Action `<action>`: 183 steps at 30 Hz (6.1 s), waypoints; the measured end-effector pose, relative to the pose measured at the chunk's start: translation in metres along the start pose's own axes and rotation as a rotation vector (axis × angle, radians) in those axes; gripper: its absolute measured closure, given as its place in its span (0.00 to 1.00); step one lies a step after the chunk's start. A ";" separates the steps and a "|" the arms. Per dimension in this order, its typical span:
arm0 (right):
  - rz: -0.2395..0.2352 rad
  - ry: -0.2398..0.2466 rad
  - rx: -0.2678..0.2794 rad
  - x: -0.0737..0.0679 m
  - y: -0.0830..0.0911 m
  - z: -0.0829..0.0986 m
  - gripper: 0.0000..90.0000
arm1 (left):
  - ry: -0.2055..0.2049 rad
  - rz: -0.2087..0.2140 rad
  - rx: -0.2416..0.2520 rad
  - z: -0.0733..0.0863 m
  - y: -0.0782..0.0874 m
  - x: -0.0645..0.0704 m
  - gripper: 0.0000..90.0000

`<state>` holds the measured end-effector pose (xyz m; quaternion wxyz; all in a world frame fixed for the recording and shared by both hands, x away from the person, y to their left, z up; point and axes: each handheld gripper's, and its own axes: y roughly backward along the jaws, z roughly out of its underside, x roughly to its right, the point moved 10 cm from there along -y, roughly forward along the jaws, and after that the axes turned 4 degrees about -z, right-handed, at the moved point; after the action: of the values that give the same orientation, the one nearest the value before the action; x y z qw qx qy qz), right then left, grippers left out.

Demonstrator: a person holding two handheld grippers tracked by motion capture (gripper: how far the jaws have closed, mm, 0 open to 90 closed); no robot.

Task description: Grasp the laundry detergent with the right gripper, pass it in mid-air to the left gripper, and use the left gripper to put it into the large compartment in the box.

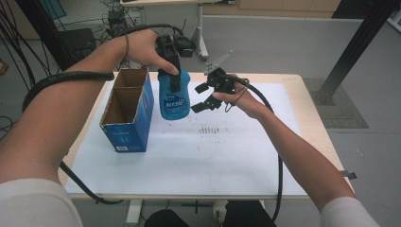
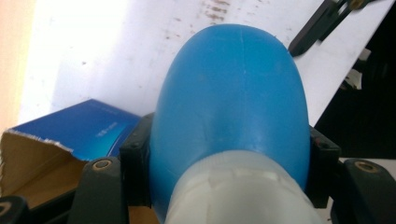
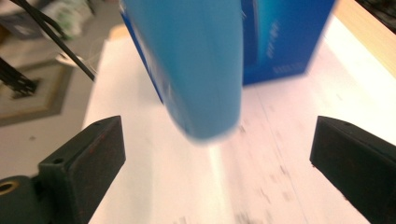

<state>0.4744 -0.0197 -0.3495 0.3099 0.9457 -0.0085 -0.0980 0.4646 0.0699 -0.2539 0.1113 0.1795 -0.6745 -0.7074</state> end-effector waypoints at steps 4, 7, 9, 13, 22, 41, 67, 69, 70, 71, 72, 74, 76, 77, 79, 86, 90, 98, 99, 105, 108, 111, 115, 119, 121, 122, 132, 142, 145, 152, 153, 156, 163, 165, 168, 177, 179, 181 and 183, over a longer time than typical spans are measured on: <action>0.034 -0.031 -0.034 -0.001 0.019 0.015 0.04 | 0.074 -0.017 -0.006 0.002 0.007 -0.005 0.41; 0.048 -0.081 -0.076 -0.001 0.030 0.029 0.04 | 0.141 -0.025 -0.009 0.003 0.016 -0.008 0.41; 0.034 -0.127 -0.147 -0.004 0.038 0.042 0.04 | 0.184 -0.037 -0.004 0.003 0.023 -0.011 0.41; 0.081 -0.127 -0.170 -0.008 0.053 0.054 0.05 | 0.269 -0.058 -0.009 0.007 0.037 -0.017 0.41; 0.123 -0.125 -0.211 -0.018 0.080 0.070 0.05 | 0.523 -0.050 -0.006 0.024 0.066 -0.033 0.41; 0.172 -0.095 -0.272 -0.024 0.107 0.087 0.05 | 1.018 -0.130 -0.003 0.089 0.112 -0.074 0.41; 0.179 -0.068 -0.291 -0.029 0.115 0.094 0.05 | 1.218 -0.123 -0.001 0.128 0.089 -0.075 0.41; 0.178 -0.066 -0.293 -0.029 0.115 0.096 0.06 | 1.218 -0.119 0.005 0.127 0.085 -0.075 0.41; 0.178 -0.067 -0.295 -0.030 0.114 0.097 0.05 | 1.217 -0.116 0.004 0.127 0.083 -0.074 0.41; 0.177 -0.066 -0.298 -0.030 0.114 0.098 0.05 | 1.218 -0.113 0.002 0.127 0.080 -0.074 0.41; 0.176 -0.068 -0.301 -0.031 0.114 0.099 0.05 | 1.216 -0.113 0.004 0.126 0.078 -0.074 0.41; 0.177 -0.066 -0.302 -0.031 0.114 0.101 0.06 | 1.220 -0.110 0.004 0.126 0.073 -0.073 0.41; 0.179 -0.068 -0.301 -0.032 0.115 0.102 0.06 | 1.221 -0.111 0.007 0.125 0.069 -0.073 0.41; 0.179 -0.071 -0.300 -0.032 0.115 0.103 0.06 | 1.220 -0.106 0.004 0.126 0.066 -0.073 0.41; 0.182 -0.072 -0.296 -0.032 0.117 0.104 0.06 | 1.226 -0.104 0.009 0.126 0.061 -0.072 0.41; 0.185 -0.073 -0.308 -0.034 0.117 0.107 0.06 | 1.234 -0.104 -0.003 0.130 0.044 -0.071 0.41; 0.190 -0.065 -0.309 -0.035 0.116 0.106 0.06 | 1.233 -0.105 -0.005 0.131 0.036 -0.071 0.41; 0.184 -0.067 -0.319 -0.035 0.115 0.107 0.06 | 1.236 -0.103 -0.009 0.137 0.017 -0.070 0.41; 0.184 -0.066 -0.320 -0.035 0.115 0.107 0.06 | 1.234 -0.104 -0.011 0.137 0.014 -0.070 0.41; 0.183 -0.064 -0.322 -0.035 0.113 0.107 0.06 | 1.227 -0.094 -0.028 0.139 -0.008 -0.069 0.41; 0.182 -0.058 -0.328 -0.036 0.112 0.106 0.07 | 1.222 -0.095 -0.029 0.139 -0.018 -0.069 0.41; 0.186 -0.066 -0.329 -0.035 0.112 0.106 0.07 | 1.221 -0.091 -0.026 0.139 -0.028 -0.069 0.41; 0.189 -0.070 -0.330 -0.033 0.112 0.107 0.07 | 1.218 -0.094 -0.015 0.139 -0.041 -0.069 0.41; 0.190 -0.072 -0.329 -0.032 0.111 0.107 0.07 | 1.210 -0.085 -0.021 0.138 -0.056 -0.066 0.41; 0.186 -0.070 -0.333 -0.031 0.111 0.108 0.07 | 1.211 -0.075 -0.021 0.137 -0.063 -0.065 0.41; 0.187 -0.072 -0.337 -0.031 0.110 0.108 0.07 | 1.212 -0.073 -0.020 0.137 -0.066 -0.064 0.41; 0.186 -0.073 -0.351 -0.029 0.108 0.111 0.06 | 1.206 -0.073 -0.035 0.136 -0.096 -0.059 0.41; 0.183 -0.082 -0.359 -0.026 0.105 0.119 0.06 | 1.180 -0.072 -0.065 0.140 -0.120 -0.054 0.41; 0.184 -0.084 -0.359 -0.025 0.104 0.120 0.06 | 1.180 -0.067 -0.067 0.141 -0.126 -0.053 0.41; 0.185 -0.085 -0.365 -0.023 0.103 0.120 0.06 | 1.174 -0.062 -0.055 0.144 -0.132 -0.052 0.41; 0.186 -0.085 -0.366 -0.023 0.102 0.120 0.06 | 1.173 -0.062 -0.054 0.145 -0.132 -0.051 0.41; 0.185 -0.083 -0.366 -0.023 0.100 0.120 0.06 | 1.172 -0.064 -0.052 0.145 -0.133 -0.051 0.41; 0.186 -0.079 -0.369 -0.024 0.100 0.119 0.07 | 1.176 -0.066 -0.044 0.146 -0.133 -0.050 0.41; 0.190 -0.082 -0.365 -0.023 0.101 0.118 0.07 | 1.177 -0.065 -0.045 0.146 -0.133 -0.050 0.41; 0.194 -0.086 -0.364 -0.023 0.104 0.119 0.07 | 1.179 -0.065 -0.047 0.146 -0.133 -0.050 0.41; 0.203 -0.089 -0.365 -0.023 0.110 0.120 0.07 | 1.180 -0.071 -0.047 0.146 -0.133 -0.050 0.41; 0.205 -0.089 -0.365 -0.023 0.110 0.119 0.07 | 1.181 -0.071 -0.048 0.146 -0.133 -0.050 0.41; 0.206 -0.089 -0.367 -0.022 0.111 0.119 0.07 | 1.181 -0.071 -0.049 0.146 -0.133 -0.050 0.41; 0.207 -0.089 -0.366 -0.022 0.112 0.119 0.07 | 1.181 -0.070 -0.049 0.146 -0.133 -0.050 0.41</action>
<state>0.4349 -0.1779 -0.3735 0.4843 0.8624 -0.1012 -0.1071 0.4622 0.2323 -0.3775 0.4484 0.5625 -0.4756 -0.5063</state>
